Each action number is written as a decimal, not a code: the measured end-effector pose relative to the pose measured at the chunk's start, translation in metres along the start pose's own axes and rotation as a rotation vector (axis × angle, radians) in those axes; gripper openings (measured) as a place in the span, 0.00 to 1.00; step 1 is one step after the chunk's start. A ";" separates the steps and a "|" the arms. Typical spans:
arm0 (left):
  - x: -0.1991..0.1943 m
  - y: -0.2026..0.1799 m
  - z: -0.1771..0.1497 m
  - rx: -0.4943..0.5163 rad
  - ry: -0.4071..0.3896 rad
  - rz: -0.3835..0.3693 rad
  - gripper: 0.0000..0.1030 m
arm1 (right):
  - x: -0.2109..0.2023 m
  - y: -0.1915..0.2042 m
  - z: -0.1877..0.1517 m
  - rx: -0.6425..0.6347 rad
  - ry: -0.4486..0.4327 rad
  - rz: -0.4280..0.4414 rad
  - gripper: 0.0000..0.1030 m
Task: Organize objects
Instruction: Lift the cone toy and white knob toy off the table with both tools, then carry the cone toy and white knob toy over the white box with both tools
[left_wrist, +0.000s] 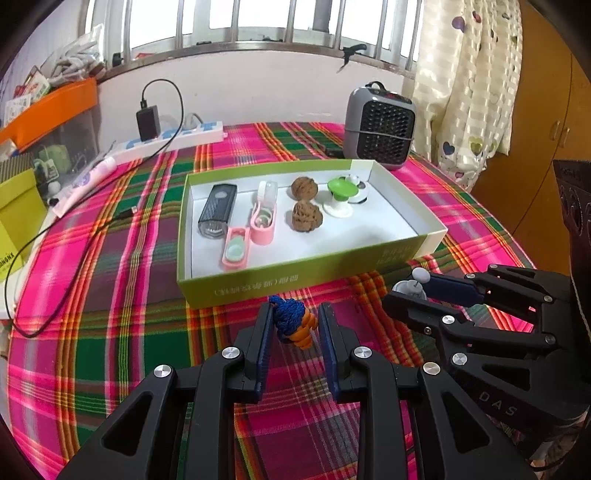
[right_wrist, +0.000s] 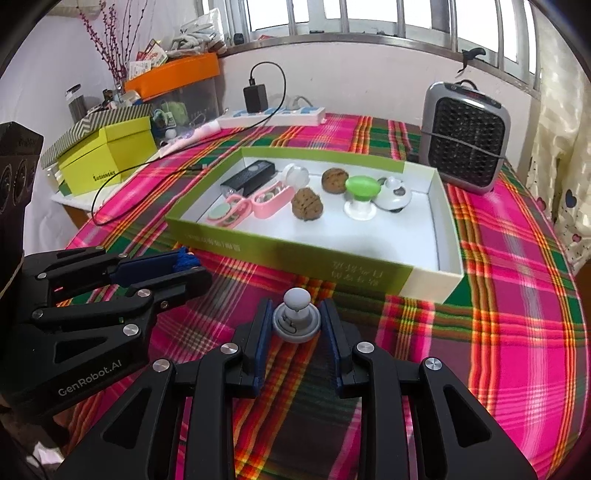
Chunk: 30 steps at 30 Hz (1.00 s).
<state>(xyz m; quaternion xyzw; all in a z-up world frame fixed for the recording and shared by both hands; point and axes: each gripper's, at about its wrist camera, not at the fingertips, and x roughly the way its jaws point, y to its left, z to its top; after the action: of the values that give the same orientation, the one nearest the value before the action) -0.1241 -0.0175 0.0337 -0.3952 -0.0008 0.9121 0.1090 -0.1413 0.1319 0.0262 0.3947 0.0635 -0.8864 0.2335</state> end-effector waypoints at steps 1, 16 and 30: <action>-0.001 0.000 0.001 0.001 -0.002 0.000 0.22 | -0.001 -0.001 0.001 0.001 -0.004 -0.001 0.27; -0.004 -0.007 0.021 0.011 -0.039 -0.023 0.22 | -0.009 -0.013 0.017 0.012 -0.053 -0.012 0.27; 0.007 -0.013 0.040 0.021 -0.047 -0.030 0.22 | -0.007 -0.026 0.032 0.017 -0.074 -0.022 0.27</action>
<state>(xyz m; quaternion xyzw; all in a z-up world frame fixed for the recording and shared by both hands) -0.1550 -0.0002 0.0568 -0.3725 0.0002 0.9194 0.1265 -0.1711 0.1478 0.0509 0.3631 0.0517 -0.9033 0.2226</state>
